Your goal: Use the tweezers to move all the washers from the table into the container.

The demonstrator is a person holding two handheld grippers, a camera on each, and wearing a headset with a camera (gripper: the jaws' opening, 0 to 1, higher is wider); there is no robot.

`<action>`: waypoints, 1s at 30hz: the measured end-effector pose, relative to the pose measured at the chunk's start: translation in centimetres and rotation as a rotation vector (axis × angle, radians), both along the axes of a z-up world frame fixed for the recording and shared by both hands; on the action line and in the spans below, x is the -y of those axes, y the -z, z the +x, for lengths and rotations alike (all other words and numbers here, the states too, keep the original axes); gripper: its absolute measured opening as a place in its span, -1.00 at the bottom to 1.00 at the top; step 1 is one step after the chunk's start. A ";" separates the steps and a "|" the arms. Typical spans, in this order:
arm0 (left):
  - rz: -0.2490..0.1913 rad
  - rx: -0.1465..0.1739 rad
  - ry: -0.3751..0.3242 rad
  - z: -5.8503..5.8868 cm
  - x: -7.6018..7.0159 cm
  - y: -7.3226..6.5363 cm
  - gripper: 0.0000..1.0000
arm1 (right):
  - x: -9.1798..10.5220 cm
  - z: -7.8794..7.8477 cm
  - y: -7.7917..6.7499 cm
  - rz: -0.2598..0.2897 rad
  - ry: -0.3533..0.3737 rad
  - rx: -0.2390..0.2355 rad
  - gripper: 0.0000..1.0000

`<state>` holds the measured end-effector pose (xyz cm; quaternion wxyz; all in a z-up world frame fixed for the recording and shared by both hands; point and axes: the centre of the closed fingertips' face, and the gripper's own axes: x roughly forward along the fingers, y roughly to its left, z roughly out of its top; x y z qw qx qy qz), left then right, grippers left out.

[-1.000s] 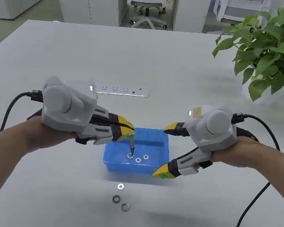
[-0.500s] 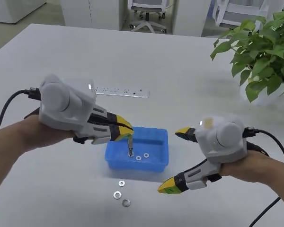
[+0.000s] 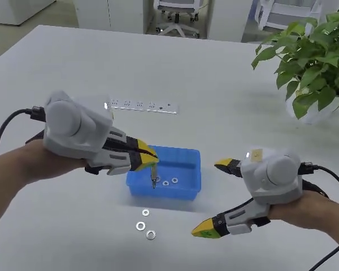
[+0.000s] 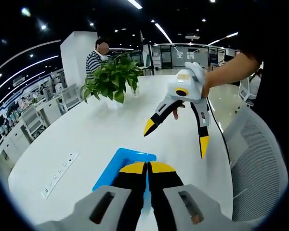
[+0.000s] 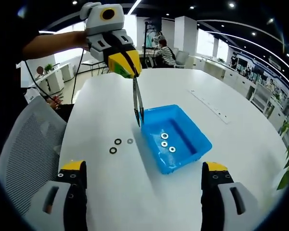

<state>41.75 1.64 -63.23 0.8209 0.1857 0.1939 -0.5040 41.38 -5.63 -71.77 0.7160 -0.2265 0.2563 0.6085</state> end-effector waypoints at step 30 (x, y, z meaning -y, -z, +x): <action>0.019 -0.043 0.039 -3.2 0.7 3.5 -0.90 | 0.8 -2.3 1.0 -0.006 -0.024 -0.012 1.00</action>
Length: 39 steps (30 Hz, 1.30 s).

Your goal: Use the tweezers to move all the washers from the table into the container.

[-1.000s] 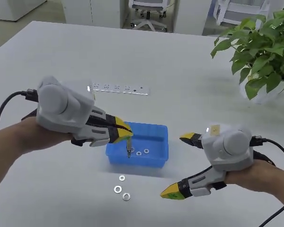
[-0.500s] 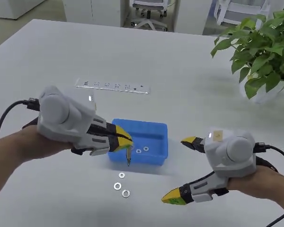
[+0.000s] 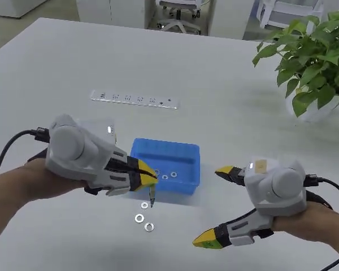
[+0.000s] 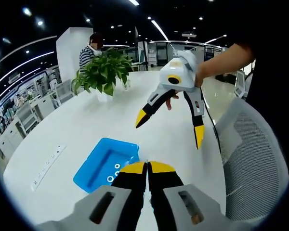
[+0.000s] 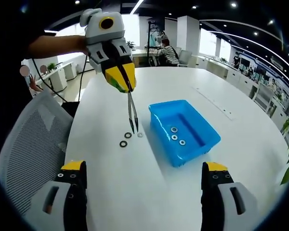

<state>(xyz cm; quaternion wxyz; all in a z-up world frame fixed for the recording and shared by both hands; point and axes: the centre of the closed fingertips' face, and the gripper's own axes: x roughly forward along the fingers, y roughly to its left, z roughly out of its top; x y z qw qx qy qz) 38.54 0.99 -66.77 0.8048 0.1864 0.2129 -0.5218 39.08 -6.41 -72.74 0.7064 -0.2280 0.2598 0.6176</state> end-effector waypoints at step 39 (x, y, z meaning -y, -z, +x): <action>-0.010 -0.050 0.019 -1.6 0.7 1.8 -0.89 | 0.4 -0.9 0.8 -0.016 -0.006 -0.016 0.97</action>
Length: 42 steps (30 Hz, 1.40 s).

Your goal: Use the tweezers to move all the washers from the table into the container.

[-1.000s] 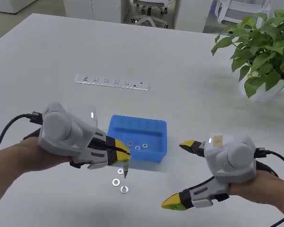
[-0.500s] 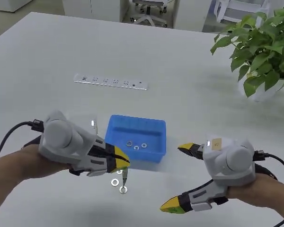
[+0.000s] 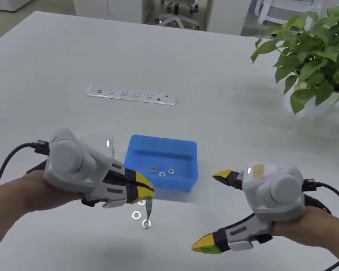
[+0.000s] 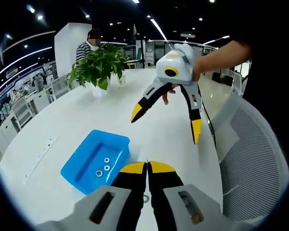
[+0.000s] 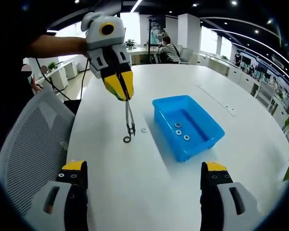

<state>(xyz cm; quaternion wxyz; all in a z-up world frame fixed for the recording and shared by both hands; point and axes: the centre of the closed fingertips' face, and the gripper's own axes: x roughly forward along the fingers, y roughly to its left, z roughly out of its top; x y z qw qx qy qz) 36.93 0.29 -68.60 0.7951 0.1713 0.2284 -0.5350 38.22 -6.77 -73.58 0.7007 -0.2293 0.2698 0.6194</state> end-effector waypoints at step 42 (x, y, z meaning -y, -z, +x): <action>0.041 -0.014 0.055 -0.6 -0.4 0.8 -0.89 | -2.6 -1.2 -0.2 0.021 -0.175 0.034 0.36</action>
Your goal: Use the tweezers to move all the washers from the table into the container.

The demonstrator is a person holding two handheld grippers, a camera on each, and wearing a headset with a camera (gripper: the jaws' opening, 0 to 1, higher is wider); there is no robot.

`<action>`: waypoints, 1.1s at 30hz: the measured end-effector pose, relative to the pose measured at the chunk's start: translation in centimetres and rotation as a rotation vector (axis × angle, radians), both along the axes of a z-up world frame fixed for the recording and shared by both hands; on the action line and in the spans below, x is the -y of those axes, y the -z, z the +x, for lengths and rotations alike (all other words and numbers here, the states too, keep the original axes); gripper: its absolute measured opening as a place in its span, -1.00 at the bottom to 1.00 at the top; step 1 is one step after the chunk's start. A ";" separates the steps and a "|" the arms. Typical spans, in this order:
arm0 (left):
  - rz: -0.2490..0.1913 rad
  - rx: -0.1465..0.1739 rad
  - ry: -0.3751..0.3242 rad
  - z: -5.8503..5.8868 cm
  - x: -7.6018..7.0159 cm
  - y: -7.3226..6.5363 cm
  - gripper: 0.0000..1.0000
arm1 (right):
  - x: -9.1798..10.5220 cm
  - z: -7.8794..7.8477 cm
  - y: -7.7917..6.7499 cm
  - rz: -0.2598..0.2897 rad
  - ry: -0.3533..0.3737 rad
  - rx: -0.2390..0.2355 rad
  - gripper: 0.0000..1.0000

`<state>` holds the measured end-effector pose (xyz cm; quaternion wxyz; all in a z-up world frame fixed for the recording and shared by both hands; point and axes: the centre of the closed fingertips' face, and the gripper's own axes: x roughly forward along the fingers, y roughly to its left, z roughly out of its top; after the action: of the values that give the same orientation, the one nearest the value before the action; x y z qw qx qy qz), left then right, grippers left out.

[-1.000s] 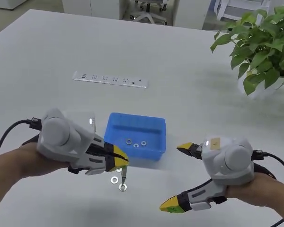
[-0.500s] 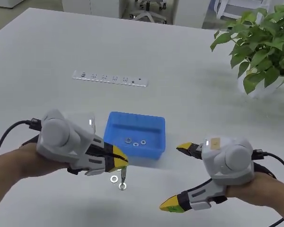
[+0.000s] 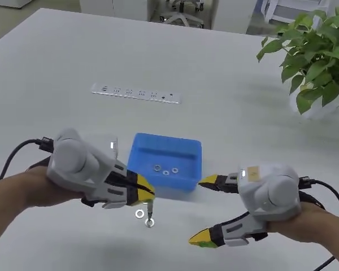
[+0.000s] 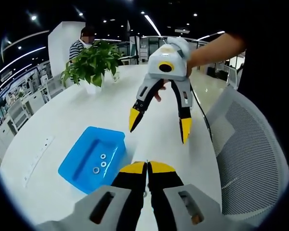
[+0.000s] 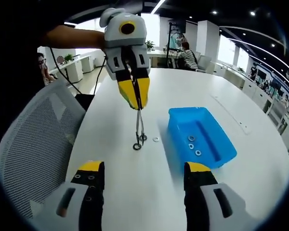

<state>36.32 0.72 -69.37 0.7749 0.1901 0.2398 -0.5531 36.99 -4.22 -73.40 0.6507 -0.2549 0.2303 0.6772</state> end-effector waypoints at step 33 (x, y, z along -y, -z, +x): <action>0.024 -0.010 0.035 0.2 0.2 0.3 -0.89 | -6.6 -1.2 2.4 -0.031 -0.221 0.040 -0.57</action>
<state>36.56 0.50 -69.66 0.7616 0.2010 0.2469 -0.5644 35.78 2.39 -75.82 0.5725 -0.3022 0.1981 0.7360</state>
